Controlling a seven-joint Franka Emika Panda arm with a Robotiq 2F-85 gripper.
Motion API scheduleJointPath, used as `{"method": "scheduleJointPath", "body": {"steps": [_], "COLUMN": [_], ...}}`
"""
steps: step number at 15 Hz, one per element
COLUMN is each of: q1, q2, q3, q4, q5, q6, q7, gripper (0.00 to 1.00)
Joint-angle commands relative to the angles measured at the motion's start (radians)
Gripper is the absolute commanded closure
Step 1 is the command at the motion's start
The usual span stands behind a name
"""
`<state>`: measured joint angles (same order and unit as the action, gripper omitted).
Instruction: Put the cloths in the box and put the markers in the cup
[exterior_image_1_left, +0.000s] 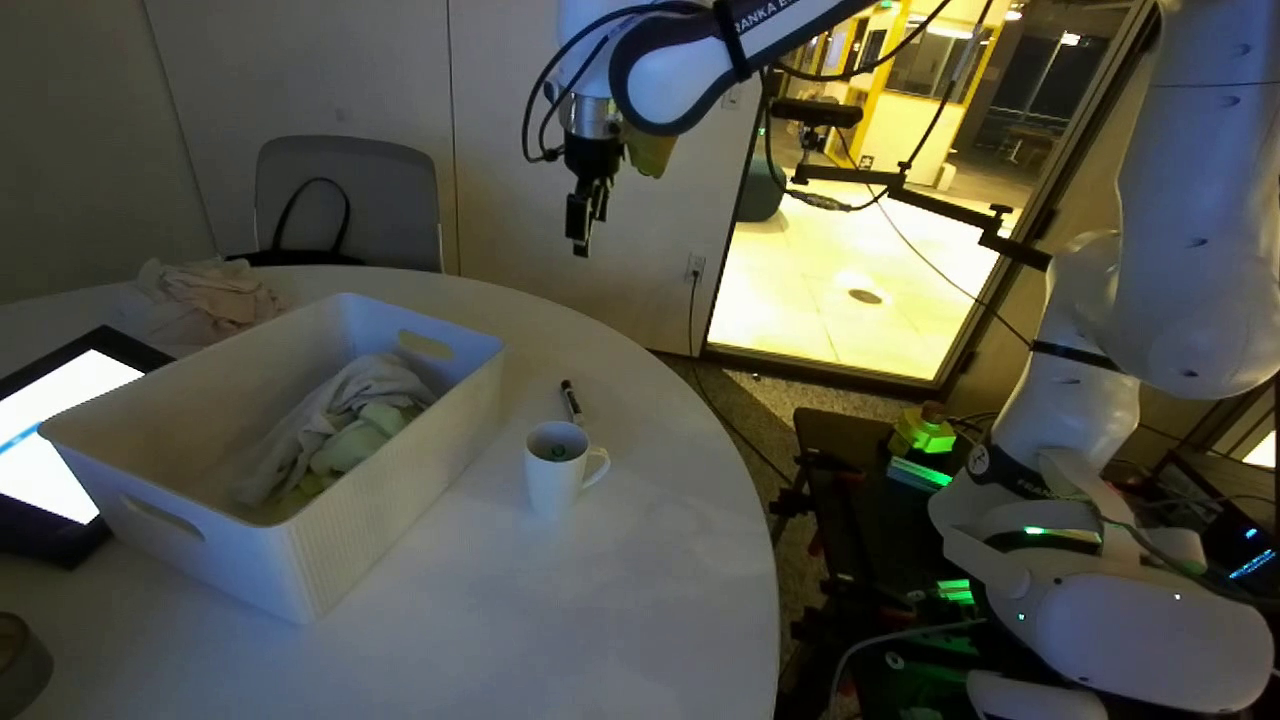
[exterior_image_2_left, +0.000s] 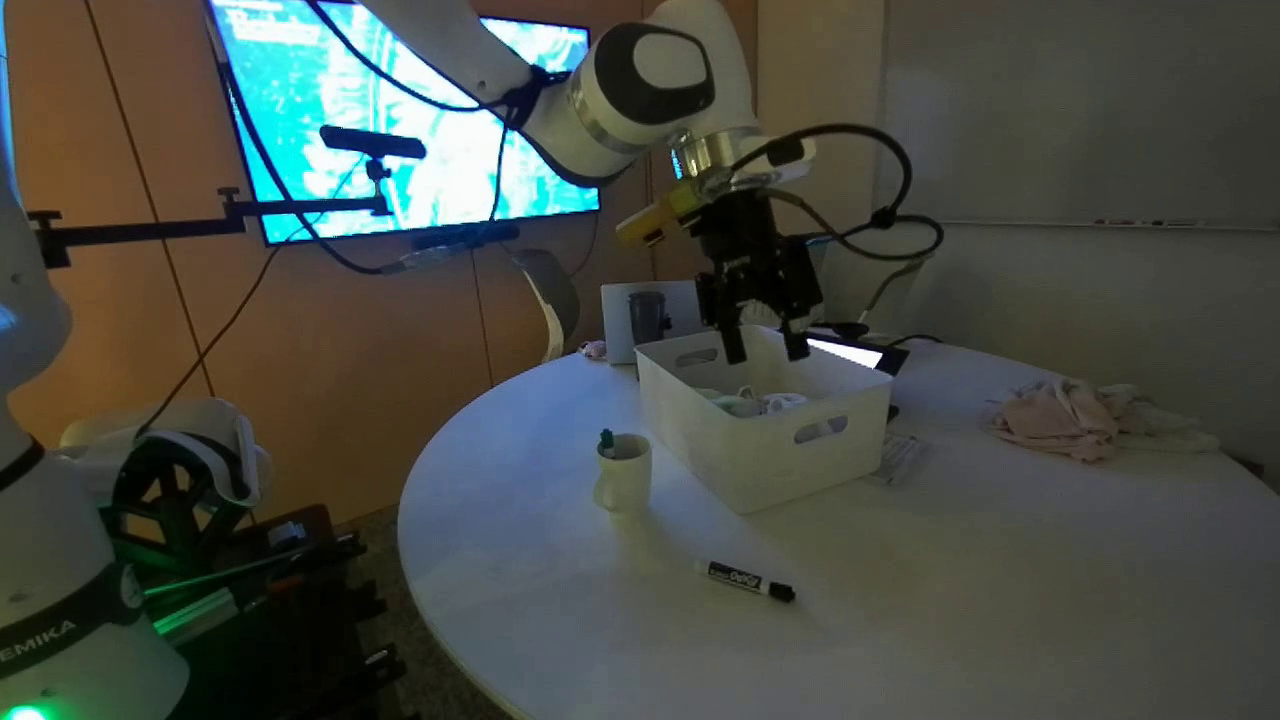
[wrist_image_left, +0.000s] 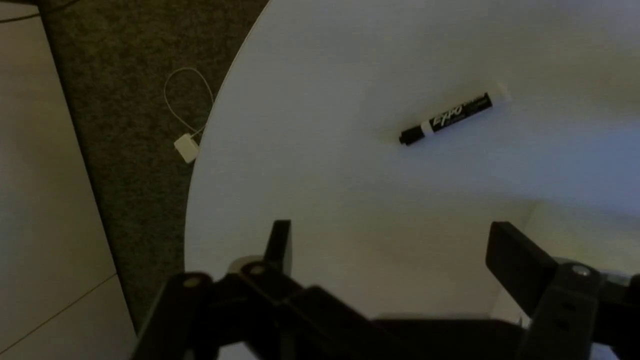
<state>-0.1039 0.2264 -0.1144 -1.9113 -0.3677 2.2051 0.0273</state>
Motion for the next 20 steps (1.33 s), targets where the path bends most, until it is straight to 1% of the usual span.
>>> {"method": "scheduleJointPath", "body": {"steps": [1, 4, 7, 11, 14, 19, 20], "q1": [-0.022, -0.036, -0.04, -0.053, -0.056, -0.056, -0.041], "q2": [-0.028, 0.001, 0.024, 0.049, 0.082, 0.155, 0.185], "q3": [-0.004, -0.004, -0.003, 0.004, 0.005, 0.005, -0.006], "q4": [-0.098, -0.132, -0.165, -0.204, -0.219, -0.228, -0.213], "q5": [0.057, 0.095, 0.116, 0.173, 0.208, 0.286, 0.282], "q6": [0.026, 0.028, 0.051, 0.123, 0.168, 0.295, 0.322], "q7": [-0.065, -0.097, -0.1, -0.145, -0.156, -0.1, -0.05], "gripper": [0.0, 0.0, 0.0, 0.0, 0.0, 0.0, 0.0]}}
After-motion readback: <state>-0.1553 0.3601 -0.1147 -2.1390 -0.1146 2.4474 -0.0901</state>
